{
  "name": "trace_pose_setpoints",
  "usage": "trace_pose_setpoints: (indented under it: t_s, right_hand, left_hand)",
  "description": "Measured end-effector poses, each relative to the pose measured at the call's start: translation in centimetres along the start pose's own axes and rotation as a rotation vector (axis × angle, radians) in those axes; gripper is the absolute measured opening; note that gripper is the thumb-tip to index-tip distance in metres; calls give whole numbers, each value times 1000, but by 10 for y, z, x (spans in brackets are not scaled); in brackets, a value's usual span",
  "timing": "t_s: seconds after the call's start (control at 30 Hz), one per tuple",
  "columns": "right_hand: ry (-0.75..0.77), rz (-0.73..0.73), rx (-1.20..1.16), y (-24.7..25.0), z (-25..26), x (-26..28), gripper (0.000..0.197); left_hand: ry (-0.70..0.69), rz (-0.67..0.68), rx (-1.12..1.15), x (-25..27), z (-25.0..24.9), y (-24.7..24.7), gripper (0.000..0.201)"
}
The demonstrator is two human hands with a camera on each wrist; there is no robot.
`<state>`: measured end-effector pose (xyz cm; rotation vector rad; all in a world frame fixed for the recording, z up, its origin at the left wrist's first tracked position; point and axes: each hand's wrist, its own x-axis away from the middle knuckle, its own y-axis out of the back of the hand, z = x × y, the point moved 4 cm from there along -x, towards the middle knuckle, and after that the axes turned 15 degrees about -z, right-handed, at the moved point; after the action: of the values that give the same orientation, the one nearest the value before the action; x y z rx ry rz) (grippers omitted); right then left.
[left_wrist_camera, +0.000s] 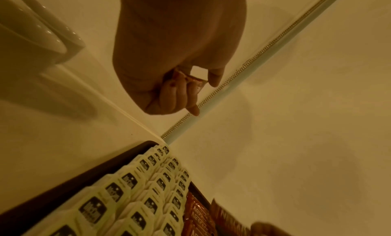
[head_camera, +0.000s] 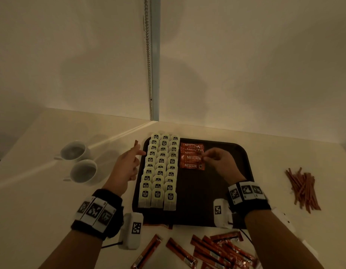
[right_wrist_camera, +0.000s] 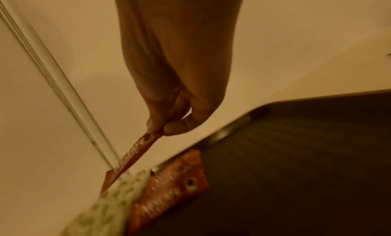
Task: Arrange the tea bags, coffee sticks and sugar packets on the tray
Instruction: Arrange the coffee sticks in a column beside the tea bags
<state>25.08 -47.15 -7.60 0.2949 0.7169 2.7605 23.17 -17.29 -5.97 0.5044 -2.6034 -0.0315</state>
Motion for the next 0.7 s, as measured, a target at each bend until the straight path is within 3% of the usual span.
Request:
trace_pose_setpoints:
  t_s: [0.2, 0.7]
  right_hand:
    - [-168, 67, 92, -13, -55, 4, 15]
    - [-108, -121, 211, -33, -59, -5, 16]
  left_hand:
    - [41, -3, -33, -2, 11, 10, 32]
    - [80, 42, 9, 3, 16, 9, 49]
